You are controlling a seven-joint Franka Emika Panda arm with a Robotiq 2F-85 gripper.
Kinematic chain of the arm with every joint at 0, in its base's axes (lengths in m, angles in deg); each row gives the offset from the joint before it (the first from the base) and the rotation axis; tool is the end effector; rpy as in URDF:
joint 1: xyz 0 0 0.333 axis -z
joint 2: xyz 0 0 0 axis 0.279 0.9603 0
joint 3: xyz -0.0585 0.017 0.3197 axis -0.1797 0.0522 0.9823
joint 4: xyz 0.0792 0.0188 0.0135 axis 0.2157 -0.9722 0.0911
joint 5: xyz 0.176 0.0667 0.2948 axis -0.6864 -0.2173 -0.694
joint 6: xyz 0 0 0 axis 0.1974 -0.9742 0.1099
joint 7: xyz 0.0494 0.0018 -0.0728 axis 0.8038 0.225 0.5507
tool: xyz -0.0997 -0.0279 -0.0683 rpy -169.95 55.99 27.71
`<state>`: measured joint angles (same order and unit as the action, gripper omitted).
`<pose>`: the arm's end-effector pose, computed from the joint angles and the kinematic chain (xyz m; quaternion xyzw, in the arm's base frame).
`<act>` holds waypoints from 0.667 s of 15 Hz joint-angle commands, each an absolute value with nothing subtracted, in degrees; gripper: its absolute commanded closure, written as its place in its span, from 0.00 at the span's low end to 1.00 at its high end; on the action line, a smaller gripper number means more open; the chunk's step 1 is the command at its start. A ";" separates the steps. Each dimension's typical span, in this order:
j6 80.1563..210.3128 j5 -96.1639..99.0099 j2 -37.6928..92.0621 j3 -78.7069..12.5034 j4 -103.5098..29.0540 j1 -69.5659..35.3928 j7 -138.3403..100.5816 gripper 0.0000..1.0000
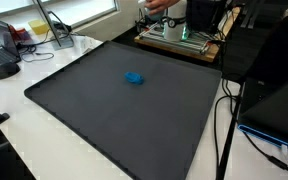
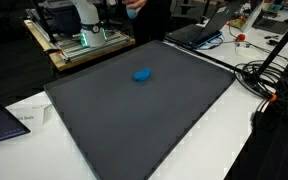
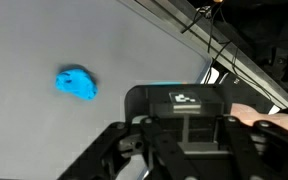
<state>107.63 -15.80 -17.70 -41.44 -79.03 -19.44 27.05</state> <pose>0.3357 -0.0350 0.5111 -0.9453 -0.2646 0.0036 0.1906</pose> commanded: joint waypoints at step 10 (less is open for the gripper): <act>106.60 -18.38 -14.46 -42.03 -75.46 -16.69 22.01 0.79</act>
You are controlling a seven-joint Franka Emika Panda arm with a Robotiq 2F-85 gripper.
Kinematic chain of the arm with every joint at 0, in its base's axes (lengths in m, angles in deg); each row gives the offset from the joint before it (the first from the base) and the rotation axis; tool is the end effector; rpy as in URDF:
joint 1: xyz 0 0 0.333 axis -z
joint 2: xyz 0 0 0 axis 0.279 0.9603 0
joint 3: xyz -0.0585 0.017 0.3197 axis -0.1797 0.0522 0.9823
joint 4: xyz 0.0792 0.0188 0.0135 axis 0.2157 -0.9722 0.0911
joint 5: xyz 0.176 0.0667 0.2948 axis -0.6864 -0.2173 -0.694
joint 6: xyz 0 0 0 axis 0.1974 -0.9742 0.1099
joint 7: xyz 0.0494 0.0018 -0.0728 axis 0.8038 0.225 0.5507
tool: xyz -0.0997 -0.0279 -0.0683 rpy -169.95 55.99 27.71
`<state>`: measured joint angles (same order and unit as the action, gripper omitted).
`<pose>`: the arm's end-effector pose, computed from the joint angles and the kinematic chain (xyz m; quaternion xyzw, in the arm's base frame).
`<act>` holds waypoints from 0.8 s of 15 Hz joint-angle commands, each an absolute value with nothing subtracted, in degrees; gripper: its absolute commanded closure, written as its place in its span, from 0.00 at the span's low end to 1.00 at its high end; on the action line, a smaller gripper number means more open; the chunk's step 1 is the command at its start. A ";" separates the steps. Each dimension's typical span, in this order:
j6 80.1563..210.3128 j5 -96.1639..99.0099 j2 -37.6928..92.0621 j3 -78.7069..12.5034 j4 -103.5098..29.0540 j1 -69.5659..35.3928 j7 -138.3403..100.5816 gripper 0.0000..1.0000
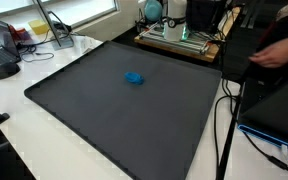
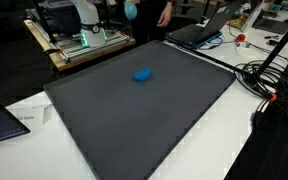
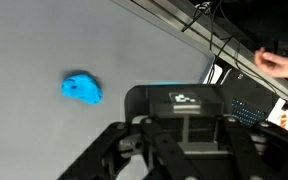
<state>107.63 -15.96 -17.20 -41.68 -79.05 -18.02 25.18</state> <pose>0.3361 -0.0446 0.5081 -0.9526 -0.2344 0.0076 0.1937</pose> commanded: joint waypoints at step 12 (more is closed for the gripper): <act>119.11 -24.05 6.67 -37.46 -64.42 -14.31 -10.35 0.79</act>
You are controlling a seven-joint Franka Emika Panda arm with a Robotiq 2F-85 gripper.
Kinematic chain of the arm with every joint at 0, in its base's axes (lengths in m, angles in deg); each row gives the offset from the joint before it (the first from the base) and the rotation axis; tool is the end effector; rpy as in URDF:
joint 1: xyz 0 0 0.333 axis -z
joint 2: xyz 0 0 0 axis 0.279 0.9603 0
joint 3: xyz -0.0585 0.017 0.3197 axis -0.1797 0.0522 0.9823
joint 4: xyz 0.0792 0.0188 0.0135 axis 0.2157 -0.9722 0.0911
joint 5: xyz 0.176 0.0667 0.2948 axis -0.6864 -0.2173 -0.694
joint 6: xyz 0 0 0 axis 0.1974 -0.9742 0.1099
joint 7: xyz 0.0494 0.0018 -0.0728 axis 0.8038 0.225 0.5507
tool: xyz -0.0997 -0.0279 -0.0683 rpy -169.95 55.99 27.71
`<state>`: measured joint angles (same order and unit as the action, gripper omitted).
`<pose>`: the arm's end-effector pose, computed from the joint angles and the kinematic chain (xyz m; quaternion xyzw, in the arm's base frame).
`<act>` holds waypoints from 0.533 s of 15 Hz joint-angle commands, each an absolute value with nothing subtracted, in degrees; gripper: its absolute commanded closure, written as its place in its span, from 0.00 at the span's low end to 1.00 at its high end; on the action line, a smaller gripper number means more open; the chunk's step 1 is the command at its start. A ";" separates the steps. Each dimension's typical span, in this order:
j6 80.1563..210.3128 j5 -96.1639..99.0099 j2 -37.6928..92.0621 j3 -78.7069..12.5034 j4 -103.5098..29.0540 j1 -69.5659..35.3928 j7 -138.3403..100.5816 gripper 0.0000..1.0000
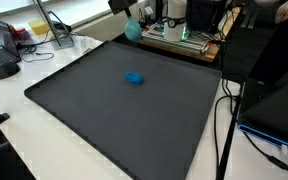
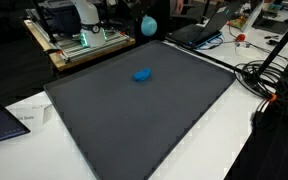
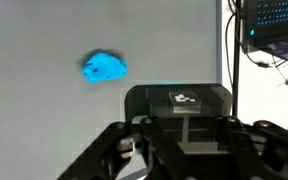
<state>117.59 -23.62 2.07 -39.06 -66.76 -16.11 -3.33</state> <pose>0.4524 -0.0473 0.4816 -0.9780 0.0564 0.0206 0.1998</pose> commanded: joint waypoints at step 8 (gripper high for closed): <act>113.56 -22.72 19.09 -37.85 -59.95 -10.18 -15.20 0.79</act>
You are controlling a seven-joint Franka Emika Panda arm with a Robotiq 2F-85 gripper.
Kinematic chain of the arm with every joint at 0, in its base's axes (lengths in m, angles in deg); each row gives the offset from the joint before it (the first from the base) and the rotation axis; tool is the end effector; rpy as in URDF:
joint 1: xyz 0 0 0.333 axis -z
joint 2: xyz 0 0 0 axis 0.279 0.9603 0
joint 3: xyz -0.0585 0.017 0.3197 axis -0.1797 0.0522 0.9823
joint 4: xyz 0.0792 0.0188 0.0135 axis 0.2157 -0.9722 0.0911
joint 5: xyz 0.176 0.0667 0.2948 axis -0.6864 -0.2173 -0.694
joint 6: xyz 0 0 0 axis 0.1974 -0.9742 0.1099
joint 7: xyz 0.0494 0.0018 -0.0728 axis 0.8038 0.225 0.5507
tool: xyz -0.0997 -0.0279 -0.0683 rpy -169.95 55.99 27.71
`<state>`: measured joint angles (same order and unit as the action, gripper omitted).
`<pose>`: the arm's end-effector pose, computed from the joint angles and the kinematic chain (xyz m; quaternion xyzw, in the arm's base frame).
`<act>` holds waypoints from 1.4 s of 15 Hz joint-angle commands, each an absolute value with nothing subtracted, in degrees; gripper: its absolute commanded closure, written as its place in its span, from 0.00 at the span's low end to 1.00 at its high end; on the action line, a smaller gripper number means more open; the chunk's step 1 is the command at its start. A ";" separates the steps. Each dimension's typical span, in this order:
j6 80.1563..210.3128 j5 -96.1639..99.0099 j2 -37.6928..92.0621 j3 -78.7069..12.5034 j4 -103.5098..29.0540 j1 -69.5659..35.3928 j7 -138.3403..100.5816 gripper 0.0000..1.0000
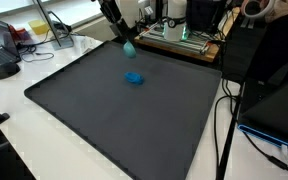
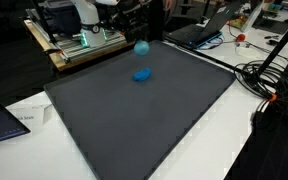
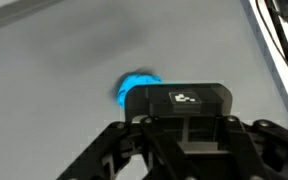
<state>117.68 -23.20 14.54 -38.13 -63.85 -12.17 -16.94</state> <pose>0.4836 -0.0757 0.3994 -0.9537 0.2119 0.1189 0.1771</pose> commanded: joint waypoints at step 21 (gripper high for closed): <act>116.91 -28.63 30.99 -33.74 -55.32 -10.28 -21.88 0.79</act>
